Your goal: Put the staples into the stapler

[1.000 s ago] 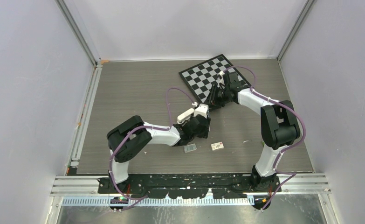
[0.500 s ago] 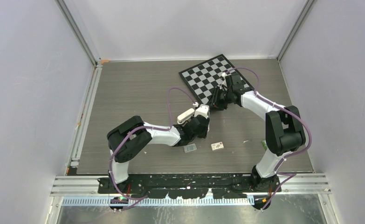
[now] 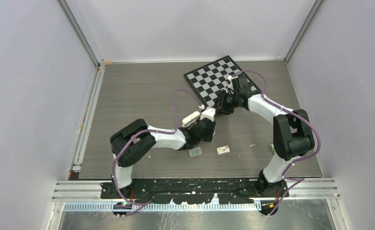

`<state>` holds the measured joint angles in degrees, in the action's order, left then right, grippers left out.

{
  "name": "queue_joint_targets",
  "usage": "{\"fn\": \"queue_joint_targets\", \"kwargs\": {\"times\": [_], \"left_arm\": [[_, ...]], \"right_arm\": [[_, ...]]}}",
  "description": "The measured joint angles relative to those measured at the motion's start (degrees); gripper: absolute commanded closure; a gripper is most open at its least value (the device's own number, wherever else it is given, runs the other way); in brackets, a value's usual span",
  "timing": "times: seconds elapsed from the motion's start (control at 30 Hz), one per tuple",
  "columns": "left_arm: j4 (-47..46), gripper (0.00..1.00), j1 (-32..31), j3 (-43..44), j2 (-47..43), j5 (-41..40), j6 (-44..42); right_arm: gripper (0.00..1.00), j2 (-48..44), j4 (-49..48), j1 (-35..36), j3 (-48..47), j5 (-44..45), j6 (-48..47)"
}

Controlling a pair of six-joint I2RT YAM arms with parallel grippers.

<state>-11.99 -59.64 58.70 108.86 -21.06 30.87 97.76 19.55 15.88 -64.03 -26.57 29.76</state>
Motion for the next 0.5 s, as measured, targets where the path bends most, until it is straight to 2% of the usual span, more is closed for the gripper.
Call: {"fn": "queue_joint_targets", "kwargs": {"times": [0.27,0.5], "left_arm": [[-1.2,0.61,0.0,-0.8,-0.3,0.0,-1.6],[-1.3,0.61,0.0,-0.8,-0.3,0.1,-3.2]], "right_arm": [[0.59,0.1,2.1,-0.3,-2.4,2.4,-0.2],[0.58,3.5,1.4,-0.4,-4.8,1.1,-0.7]]}}
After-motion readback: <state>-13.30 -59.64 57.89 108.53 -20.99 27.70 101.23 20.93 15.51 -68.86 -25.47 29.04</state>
